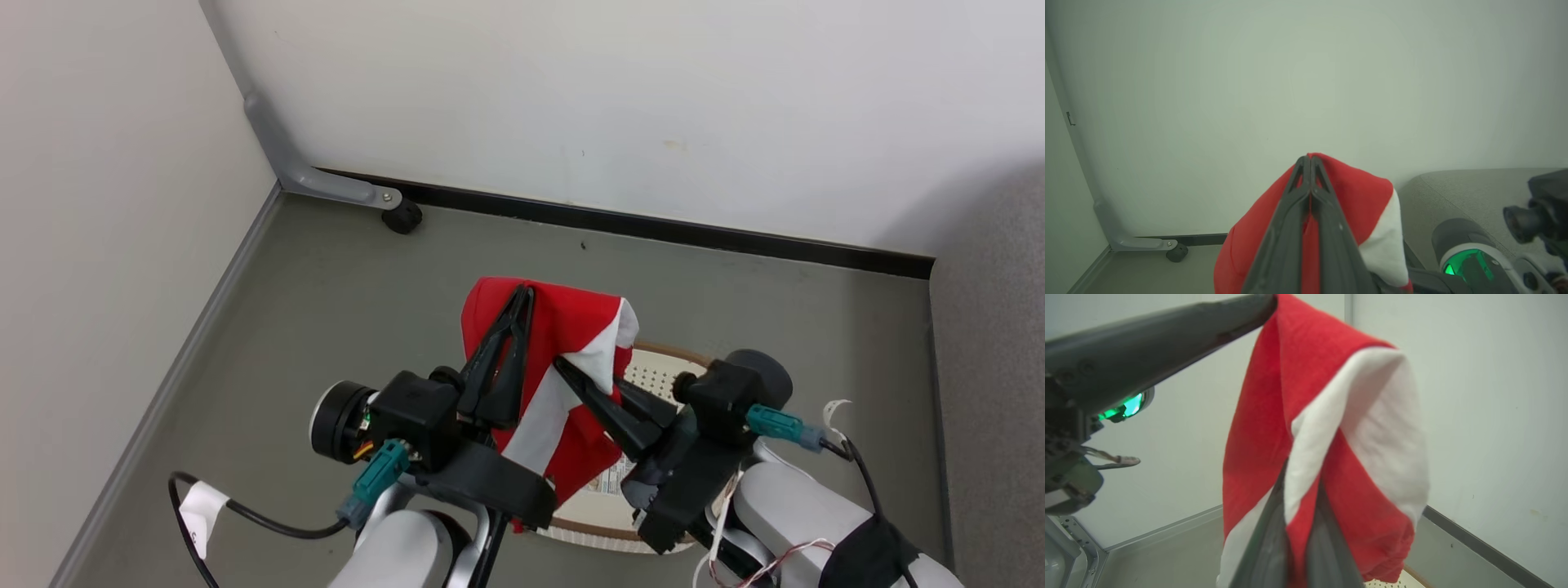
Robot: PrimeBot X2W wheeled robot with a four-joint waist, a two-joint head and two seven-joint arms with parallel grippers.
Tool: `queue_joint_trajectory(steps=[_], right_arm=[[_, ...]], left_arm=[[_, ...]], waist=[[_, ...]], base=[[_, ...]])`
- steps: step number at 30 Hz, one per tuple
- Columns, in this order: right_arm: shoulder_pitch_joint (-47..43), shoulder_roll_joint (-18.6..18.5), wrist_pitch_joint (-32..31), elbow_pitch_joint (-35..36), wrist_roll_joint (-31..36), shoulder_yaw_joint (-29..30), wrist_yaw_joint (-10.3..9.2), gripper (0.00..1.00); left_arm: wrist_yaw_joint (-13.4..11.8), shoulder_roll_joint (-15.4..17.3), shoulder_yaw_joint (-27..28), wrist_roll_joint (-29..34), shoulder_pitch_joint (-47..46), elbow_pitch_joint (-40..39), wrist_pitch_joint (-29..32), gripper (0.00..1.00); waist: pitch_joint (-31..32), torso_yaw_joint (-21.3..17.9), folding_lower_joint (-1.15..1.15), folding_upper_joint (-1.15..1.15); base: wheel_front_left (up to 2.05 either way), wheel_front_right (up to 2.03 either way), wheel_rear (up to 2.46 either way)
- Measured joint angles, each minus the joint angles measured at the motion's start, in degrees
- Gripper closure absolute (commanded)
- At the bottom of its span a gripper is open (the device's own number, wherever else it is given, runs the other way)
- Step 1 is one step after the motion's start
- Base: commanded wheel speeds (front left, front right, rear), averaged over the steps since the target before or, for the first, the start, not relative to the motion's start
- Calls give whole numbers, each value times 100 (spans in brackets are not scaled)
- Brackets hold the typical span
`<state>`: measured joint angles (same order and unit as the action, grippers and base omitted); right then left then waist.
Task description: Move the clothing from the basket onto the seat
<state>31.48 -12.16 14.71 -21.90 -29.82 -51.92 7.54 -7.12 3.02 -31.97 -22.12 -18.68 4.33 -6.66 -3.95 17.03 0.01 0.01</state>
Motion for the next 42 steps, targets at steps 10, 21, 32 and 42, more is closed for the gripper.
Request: queue_joint_trajectory(steps=[10,21,32,42], right_arm=[[57,-421,0,210,-356,305,0,100],[42,-719,-1,414,-564,613,0,100],[-14,-862,0,627,-605,687,0,100],[-153,-995,0,810,-649,860,0,100]], left_arm=[[0,-3,175,-48,238,71,-57,5],[0,3,-16,-41,678,292,-134,0],[0,5,-361,64,742,403,-310,0],[0,12,-337,126,786,453,-461,0]], waist=[[-13,-202,-1,0],[-18,-631,-1,0],[-46,-1103,-1,-1],[-57,-1669,-1,-1]], base=[[0,0,0],[0,0,0],[0,0,0],[0,0,0]])
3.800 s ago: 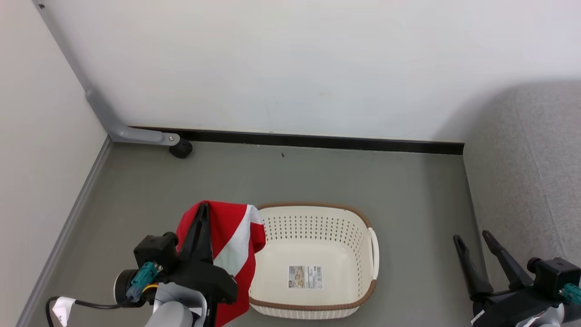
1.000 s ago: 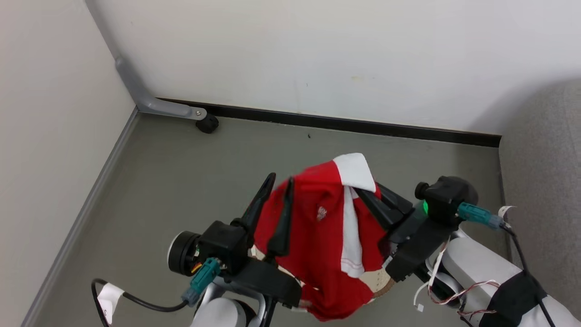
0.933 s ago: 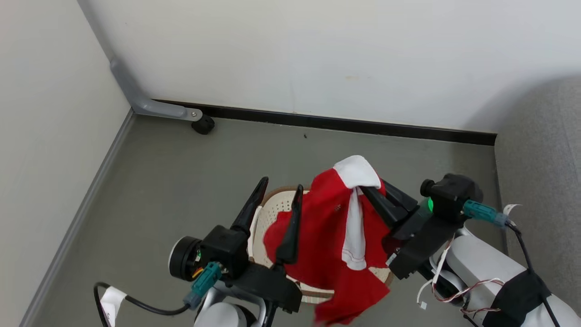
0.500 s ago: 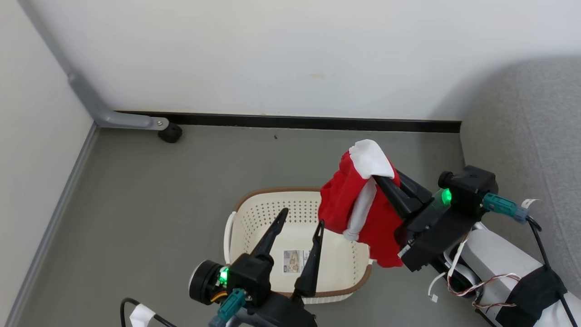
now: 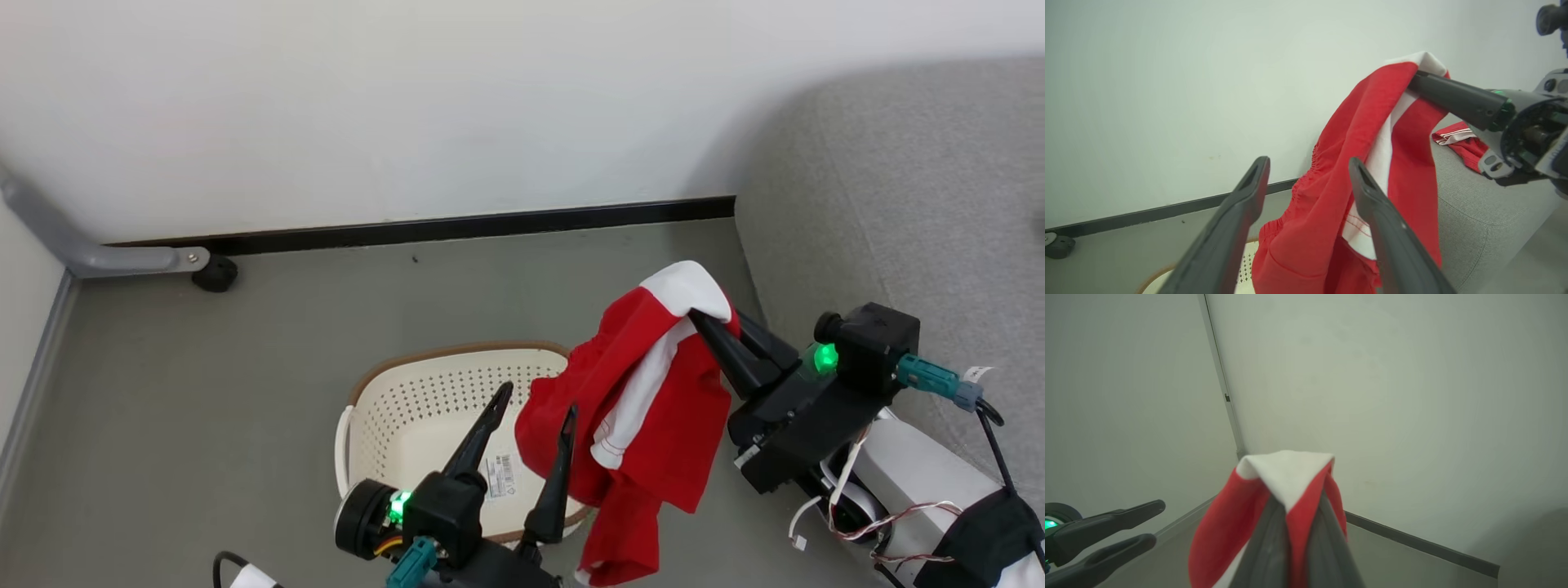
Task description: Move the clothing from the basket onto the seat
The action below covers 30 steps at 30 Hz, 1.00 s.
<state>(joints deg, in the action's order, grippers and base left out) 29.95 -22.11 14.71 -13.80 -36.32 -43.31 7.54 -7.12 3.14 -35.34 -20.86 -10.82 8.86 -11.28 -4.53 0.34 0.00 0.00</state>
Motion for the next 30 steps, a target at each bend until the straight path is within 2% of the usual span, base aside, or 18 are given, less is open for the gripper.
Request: queue_joint_trajectory(steps=[6,17,30], right_arm=[[-134,-132,0,144,2,71,0,100],[-600,-483,-1,300,1,712,0,100],[-799,-812,0,447,5,1522,0,100]], left_arm=[[0,80,3,37,116,-9,-51,0],[5,52,-167,137,205,-58,-152,0],[63,46,-356,289,133,-46,-197,0]], waist=[[1,-401,0,0],[-18,-1192,0,0],[-98,-1657,0,0]], base=[[0,0,0],[0,0,0],[0,0,0]])
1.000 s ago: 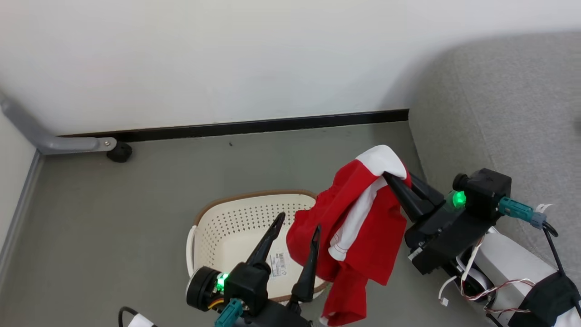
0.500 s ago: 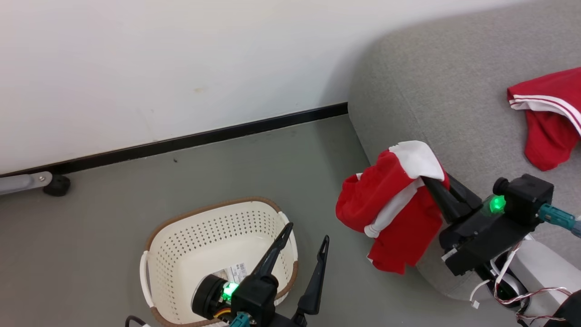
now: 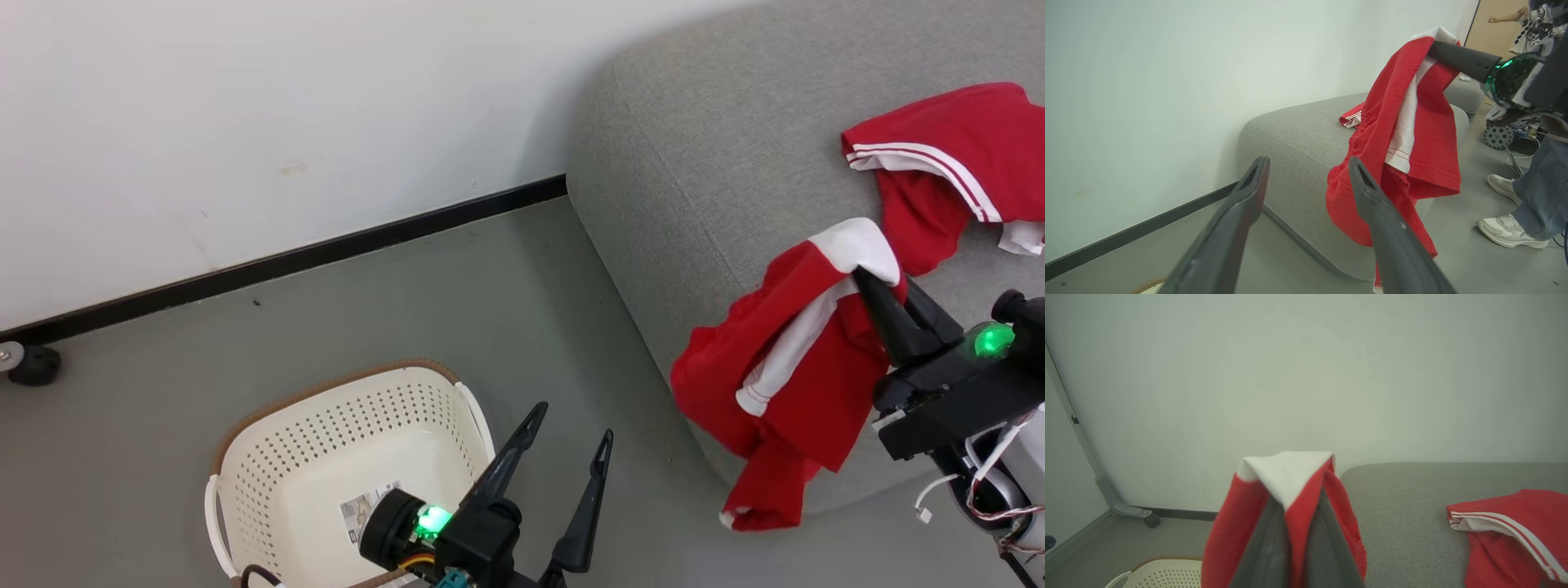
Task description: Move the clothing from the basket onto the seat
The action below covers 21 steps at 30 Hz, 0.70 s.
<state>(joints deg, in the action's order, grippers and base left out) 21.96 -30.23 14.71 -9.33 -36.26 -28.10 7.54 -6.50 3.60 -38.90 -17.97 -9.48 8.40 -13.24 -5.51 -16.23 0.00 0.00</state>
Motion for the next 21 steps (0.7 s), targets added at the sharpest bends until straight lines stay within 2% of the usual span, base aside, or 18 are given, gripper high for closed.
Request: queue_joint_trajectory(steps=[9,14,18,21], right_arm=[[-126,-92,0,119,-7,590,0,100],[294,-185,0,-34,-120,851,0,100],[892,-481,0,-254,-172,982,0,100],[1288,-835,0,-531,-237,1139,0,100]], left_arm=[[4,-3,-207,10,-124,15,-4,0],[47,-7,-305,10,-213,33,-5,0],[47,-5,-463,18,-306,32,-5,0],[46,-5,-610,40,-430,26,-5,0]], waist=[[-94,93,0,0],[-172,183,0,0],[-267,260,0,0],[-361,330,1,0]], base=[[0,0,0],[0,0,0],[0,0,0],[0,0,0]])
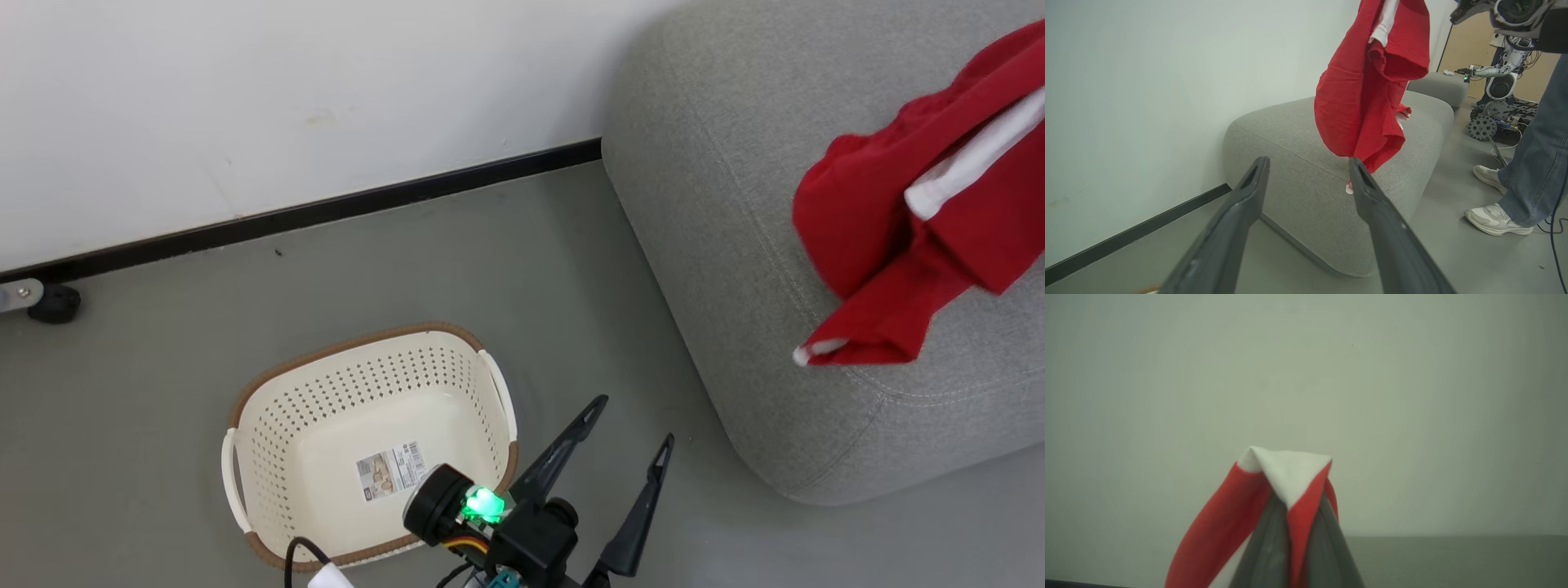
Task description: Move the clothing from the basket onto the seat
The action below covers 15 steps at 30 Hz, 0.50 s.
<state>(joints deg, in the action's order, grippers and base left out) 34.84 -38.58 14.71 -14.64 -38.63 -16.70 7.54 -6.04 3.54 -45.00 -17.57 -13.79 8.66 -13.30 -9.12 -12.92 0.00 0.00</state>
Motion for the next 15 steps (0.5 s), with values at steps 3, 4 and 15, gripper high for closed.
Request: queue_joint_trajectory(steps=[3,4,15], right_arm=[[381,-325,1,-250,-125,155,0,100],[515,-424,1,-337,-166,192,0,100],[2004,-1458,1,-1537,-639,559,0,100]], left_arm=[[-3,-2,-163,0,-130,-98,0,0],[-8,-3,-222,0,-166,-143,0,0],[-75,-3,-799,-4,-759,-293,63,0]], waist=[[-123,78,0,0],[-174,105,0,0],[-901,464,0,0]], base=[[0,0,0],[0,0,0],[0,0,0]])
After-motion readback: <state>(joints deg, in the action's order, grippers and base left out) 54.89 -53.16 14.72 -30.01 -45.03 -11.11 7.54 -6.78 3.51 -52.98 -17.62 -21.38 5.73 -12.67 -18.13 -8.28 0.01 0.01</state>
